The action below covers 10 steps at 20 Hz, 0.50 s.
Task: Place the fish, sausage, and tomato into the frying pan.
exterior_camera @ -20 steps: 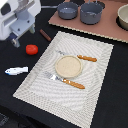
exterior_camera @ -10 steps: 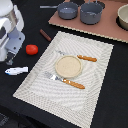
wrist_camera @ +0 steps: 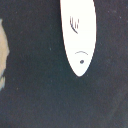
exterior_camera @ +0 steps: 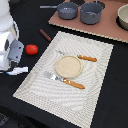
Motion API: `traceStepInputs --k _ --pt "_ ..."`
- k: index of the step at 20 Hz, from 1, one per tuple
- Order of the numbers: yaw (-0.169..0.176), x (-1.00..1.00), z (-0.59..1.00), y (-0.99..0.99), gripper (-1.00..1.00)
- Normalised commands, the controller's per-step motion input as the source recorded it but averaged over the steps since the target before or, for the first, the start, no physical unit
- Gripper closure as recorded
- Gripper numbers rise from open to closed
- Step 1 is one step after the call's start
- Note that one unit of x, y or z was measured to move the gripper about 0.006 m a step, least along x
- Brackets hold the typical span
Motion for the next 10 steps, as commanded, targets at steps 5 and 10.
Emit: traceStepInputs --k 5,10 --pt "0.022 0.14 -0.41 -0.13 -1.0" --pt "0.012 0.13 -0.37 -0.14 -1.0"
